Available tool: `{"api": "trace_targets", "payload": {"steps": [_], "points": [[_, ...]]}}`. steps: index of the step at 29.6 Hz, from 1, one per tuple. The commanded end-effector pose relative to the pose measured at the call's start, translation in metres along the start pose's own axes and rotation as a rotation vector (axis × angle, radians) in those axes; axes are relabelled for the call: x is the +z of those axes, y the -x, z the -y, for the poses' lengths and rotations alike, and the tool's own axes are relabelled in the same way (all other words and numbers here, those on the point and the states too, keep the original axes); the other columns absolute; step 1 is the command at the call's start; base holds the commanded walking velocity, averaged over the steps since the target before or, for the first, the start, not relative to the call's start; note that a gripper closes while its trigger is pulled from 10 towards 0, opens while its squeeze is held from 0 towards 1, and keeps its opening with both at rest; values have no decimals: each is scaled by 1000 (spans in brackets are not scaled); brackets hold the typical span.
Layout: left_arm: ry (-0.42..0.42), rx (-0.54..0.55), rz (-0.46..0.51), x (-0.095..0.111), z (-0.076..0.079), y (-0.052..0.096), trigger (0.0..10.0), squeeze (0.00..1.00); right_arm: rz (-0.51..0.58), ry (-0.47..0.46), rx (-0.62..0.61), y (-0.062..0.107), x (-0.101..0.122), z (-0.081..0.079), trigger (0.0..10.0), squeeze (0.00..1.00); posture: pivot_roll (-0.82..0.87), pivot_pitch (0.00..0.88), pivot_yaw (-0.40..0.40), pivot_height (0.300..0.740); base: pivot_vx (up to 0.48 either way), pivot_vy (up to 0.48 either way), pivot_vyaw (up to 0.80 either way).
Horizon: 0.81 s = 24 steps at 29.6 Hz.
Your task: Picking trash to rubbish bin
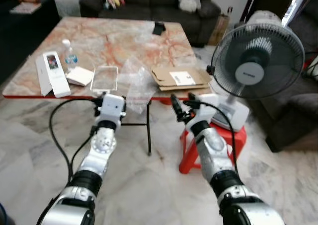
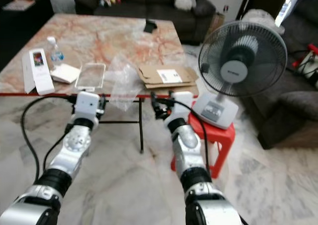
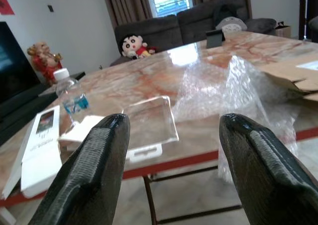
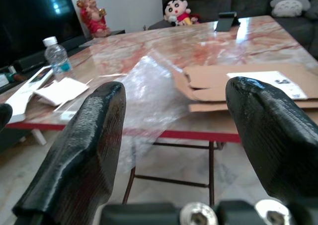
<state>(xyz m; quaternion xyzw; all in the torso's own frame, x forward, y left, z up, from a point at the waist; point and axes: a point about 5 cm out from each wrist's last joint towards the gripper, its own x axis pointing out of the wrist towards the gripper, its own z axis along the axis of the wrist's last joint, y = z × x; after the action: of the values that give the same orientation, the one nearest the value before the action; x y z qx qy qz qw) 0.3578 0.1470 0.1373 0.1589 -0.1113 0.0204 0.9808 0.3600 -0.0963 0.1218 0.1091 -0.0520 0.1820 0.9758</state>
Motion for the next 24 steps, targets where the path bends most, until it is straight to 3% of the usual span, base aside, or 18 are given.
{"api": "trace_targets", "payload": {"steps": [1, 3, 24], "points": [[19, -25, 19, 8, 11, -1, 10000, 0, 26, 8, -23, 1, 8, 10, 10000, 0, -98, 0, -78, 740, 386, 0, 800], [19, -27, 22, 9, 12, -2, 10000, 0, 29, 1, -18, 1, 8, 9, 10000, 0, -98, 0, -76, 740, 394, 0, 800], [27, -61, 47, 20, 17, -6, 10000, 0, 42, -18, -3, -3, 11, 3, 10000, 0, -95, 0, -67, 740, 411, 0, 101]]}}
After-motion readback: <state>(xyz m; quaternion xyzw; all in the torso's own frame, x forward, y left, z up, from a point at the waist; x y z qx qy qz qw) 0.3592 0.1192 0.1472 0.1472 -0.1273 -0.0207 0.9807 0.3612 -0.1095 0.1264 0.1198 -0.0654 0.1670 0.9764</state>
